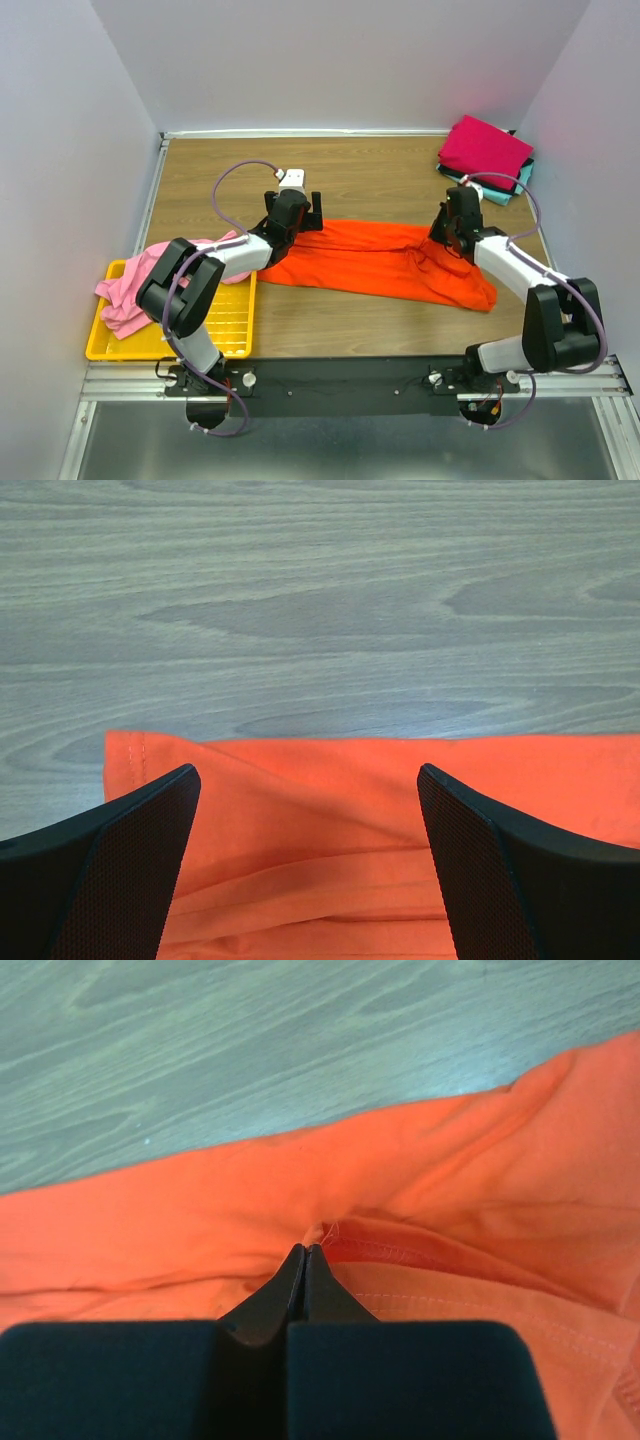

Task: Fold and stack the t-shirts
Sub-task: Fold the tshirt

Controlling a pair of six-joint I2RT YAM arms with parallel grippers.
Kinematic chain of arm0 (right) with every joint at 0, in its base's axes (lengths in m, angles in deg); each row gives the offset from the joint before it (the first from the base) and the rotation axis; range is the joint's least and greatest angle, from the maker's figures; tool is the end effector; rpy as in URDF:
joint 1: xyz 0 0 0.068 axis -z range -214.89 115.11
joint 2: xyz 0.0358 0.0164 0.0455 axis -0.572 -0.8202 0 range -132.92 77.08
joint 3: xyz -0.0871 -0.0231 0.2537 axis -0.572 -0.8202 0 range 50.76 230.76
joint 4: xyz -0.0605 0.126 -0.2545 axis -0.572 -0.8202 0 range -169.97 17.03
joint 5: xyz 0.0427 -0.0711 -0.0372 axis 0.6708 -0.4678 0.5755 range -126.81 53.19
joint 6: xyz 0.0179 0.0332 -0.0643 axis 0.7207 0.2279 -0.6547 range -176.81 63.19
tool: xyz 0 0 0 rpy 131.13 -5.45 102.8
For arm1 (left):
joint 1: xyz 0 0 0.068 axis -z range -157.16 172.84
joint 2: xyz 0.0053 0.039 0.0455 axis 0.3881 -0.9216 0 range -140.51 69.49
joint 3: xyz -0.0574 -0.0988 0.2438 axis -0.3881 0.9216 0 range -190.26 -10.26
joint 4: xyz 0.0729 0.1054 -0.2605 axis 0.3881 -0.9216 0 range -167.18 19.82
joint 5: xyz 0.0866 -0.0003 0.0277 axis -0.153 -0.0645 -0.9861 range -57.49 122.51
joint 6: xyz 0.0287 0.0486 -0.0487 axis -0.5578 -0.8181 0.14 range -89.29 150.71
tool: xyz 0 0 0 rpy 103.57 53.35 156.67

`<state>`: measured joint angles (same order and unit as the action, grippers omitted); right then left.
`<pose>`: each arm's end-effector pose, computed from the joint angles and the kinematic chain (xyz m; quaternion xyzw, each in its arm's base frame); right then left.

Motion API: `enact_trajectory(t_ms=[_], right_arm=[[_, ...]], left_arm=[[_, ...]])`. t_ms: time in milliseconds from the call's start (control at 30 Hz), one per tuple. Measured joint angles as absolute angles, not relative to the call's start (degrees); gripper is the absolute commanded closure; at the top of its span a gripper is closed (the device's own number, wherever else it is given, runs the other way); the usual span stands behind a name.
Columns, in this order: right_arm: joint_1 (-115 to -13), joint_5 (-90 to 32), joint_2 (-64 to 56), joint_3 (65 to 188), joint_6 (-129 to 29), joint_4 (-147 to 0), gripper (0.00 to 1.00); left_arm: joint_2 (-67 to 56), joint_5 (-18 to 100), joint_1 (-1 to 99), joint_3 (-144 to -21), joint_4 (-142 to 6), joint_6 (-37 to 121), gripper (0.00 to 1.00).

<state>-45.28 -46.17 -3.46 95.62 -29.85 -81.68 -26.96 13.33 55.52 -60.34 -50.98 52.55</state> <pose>0.3294 0.0500 0.1633 0.1637 0.9046 0.0524 0.3901 0.3489 -0.1993 0.1534 -0.0070 0.8459 -0.1091 0.5221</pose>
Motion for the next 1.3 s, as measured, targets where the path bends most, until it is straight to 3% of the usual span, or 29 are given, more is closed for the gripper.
enact_trajectory(t_ms=[567,700,800,933,1033,1300], right_arm=[[-56.6,-49.5,6.3,87.6,-23.5,-87.9,0.99],[-59.1,-51.5,6.3,87.2,-21.5,-89.3,0.95],[-61.2,-52.8,6.4,86.5,-19.8,-90.7,0.88],[-63.9,-54.0,8.6,85.9,-17.6,-93.3,0.61],[-66.0,-54.9,11.0,85.9,-16.1,-95.2,0.50],[-67.2,-61.2,18.0,87.0,-14.9,-98.3,0.30]], left_arm=[[-27.1,13.4,55.5,-60.3,-51.0,52.5,0.03],[-27.1,13.4,55.5,-60.3,-51.1,52.5,0.03],[-27.2,13.5,55.5,-60.4,-51.2,52.5,0.02],[-27.2,13.5,55.5,-60.4,-51.5,52.5,0.02],[-27.4,13.5,55.5,-60.4,-51.6,52.3,0.02],[-28.3,13.5,55.5,-60.4,-52.2,52.3,0.02]])
